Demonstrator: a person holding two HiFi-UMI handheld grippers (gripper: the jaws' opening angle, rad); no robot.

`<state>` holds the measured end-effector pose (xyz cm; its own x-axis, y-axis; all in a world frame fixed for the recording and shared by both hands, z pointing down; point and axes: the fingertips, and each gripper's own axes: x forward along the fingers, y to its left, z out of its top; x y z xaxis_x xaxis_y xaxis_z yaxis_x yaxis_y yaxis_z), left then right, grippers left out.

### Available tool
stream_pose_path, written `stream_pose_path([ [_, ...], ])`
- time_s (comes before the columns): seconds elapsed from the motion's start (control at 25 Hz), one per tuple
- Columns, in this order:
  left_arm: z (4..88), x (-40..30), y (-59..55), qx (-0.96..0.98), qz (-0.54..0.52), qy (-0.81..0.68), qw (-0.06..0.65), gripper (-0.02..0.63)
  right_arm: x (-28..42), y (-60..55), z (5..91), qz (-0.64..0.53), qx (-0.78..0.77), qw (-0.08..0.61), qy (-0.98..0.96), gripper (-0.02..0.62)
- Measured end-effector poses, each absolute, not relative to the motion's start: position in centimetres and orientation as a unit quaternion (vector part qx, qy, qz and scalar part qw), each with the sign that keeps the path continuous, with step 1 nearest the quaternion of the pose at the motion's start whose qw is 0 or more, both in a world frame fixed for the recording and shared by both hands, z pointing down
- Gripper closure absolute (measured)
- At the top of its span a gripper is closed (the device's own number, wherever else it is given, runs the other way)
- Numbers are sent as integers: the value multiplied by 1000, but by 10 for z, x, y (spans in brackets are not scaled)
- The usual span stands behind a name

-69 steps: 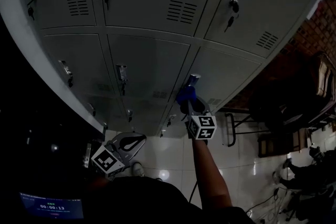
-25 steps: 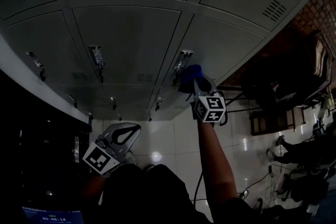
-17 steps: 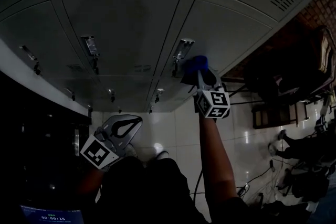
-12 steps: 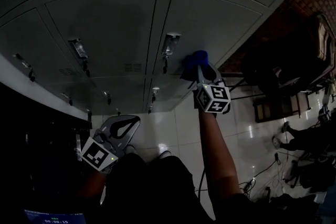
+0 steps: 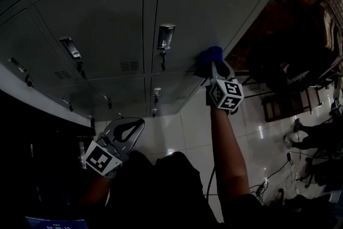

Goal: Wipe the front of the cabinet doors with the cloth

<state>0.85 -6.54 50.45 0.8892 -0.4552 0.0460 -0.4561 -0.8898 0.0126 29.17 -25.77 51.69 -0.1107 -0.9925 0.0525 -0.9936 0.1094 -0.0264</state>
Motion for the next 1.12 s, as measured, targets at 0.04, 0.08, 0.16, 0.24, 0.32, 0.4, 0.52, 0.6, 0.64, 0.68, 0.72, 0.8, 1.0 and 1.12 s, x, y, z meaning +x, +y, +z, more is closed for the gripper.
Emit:
stream_pose_path([
  [0.04, 506, 9, -66, 972, 21, -234, 12, 606, 295, -258, 517, 27, 671, 9, -741, 525],
  [0.08, 508, 8, -66, 972, 22, -235, 14, 606, 299, -257, 518, 29, 675, 5, -737, 525],
  [0.16, 511, 8, -67, 971, 23, -237, 17, 606, 308, -257, 521, 36, 684, -4, -728, 525],
  [0.24, 512, 8, -69, 971, 22, -239, 16, 606, 316, -256, 524, 43, 693, -8, -720, 525],
  [0.32, 510, 9, -71, 972, 16, -236, 7, 606, 324, -255, 526, 49, 700, -10, -713, 525],
  [0.4, 508, 9, -71, 972, 7, -235, 0, 606, 330, -253, 527, 50, 703, -9, -709, 525],
  [0.52, 512, 5, -69, 970, 11, -242, 10, 606, 330, -252, 526, 48, 704, -11, -708, 525],
  [0.6, 510, 2, -70, 970, 5, -245, 5, 606, 321, -248, 521, 47, 693, -29, -718, 525],
  [0.64, 507, 2, -71, 970, -1, -245, 1, 606, 314, -244, 516, 43, 685, -39, -726, 525],
  [0.68, 506, 0, -72, 969, -1, -247, 2, 606, 305, -240, 511, 37, 677, -44, -734, 525],
  [0.72, 505, -1, -73, 968, 4, -251, 9, 606, 293, -236, 507, 29, 668, -44, -742, 525],
  [0.8, 502, -4, -76, 966, 11, -259, 19, 606, 266, -228, 501, 17, 650, -40, -758, 525],
  [1.0, 484, -8, -84, 964, 5, -267, 14, 606, 192, -215, 488, -7, 600, -27, -799, 525],
  [1.12, 479, -8, -86, 962, 10, -270, 24, 606, 155, -211, 487, -17, 569, -14, -822, 525],
])
